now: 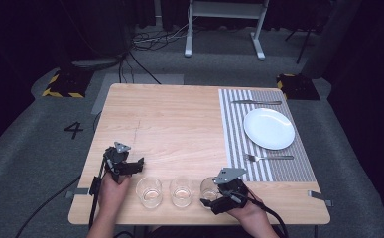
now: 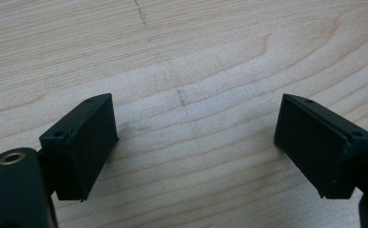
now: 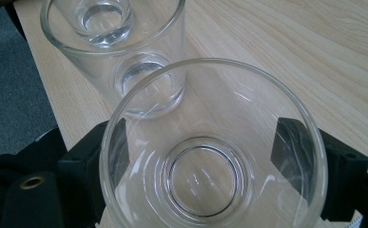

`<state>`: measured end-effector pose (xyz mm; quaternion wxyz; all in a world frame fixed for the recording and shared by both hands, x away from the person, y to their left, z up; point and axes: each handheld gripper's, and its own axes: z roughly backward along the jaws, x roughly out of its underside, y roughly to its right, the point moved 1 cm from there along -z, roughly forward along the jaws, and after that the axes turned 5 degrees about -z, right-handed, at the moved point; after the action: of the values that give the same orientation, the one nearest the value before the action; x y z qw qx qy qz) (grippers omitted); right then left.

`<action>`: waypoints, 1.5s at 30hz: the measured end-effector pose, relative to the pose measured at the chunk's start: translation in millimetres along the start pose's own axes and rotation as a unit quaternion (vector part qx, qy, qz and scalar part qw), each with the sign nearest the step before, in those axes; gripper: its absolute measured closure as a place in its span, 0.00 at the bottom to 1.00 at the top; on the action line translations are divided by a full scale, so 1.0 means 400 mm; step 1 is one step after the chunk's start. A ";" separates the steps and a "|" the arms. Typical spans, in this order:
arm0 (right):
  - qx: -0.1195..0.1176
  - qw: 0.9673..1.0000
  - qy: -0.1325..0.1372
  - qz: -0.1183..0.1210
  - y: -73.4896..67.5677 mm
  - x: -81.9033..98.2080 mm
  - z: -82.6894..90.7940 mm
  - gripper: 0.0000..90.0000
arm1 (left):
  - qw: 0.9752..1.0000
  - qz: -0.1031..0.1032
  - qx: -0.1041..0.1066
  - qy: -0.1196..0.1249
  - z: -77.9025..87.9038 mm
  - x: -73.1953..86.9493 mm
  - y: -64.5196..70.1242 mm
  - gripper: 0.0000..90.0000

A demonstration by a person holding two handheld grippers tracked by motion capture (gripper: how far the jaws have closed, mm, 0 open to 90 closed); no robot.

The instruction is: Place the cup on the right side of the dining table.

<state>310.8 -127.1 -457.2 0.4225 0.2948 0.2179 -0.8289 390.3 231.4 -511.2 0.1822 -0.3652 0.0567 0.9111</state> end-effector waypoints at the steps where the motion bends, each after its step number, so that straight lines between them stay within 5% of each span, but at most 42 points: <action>1: 0.000 1.000 -0.001 0.001 0.001 0.000 0.001 0.20 | 1.000 0.000 0.000 0.000 0.000 0.000 0.000 0.16; 32: 0.015 1.000 -0.004 -0.003 0.024 -0.074 0.091 0.20 | 1.000 0.000 0.000 0.000 0.001 0.001 0.001 0.16; 45: 0.030 0.999 0.009 -0.008 0.065 -0.120 0.140 0.20 | 1.000 0.000 0.001 0.000 0.001 0.001 0.000 0.16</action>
<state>337.7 -148.1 -386.8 0.4046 0.3128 0.1987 -0.8360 390.0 231.5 -511.2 0.1829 -0.3649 0.0572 0.9111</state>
